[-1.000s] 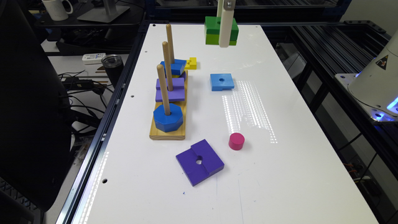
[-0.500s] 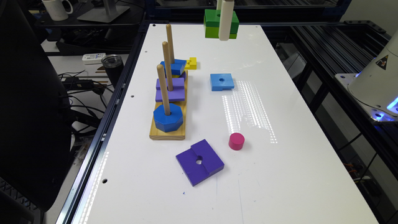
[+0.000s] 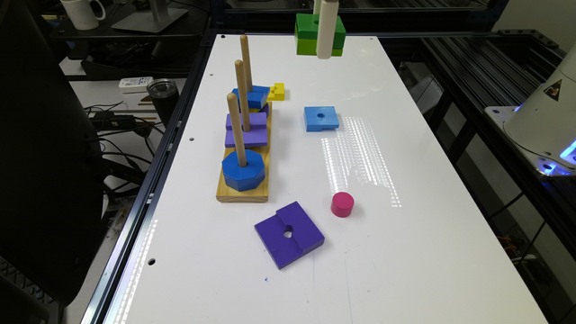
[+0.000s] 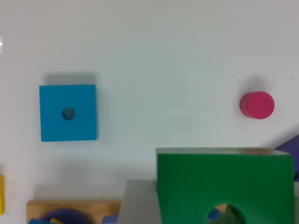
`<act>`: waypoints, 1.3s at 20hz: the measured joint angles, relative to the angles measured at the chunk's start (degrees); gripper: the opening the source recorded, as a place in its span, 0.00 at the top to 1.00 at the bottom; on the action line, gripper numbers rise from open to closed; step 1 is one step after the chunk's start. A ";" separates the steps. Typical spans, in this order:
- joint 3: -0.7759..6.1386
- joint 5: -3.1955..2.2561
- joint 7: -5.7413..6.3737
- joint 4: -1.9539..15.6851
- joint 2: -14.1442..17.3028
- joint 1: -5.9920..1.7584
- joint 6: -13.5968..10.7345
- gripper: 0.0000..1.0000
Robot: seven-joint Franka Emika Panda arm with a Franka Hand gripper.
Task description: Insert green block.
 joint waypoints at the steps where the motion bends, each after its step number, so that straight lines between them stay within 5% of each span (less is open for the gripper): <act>1: 0.00 0.00 0.00 -0.01 0.01 0.00 0.00 1.00; 26: 0.69 0.00 0.31 -0.16 0.51 -0.01 1.30 1.00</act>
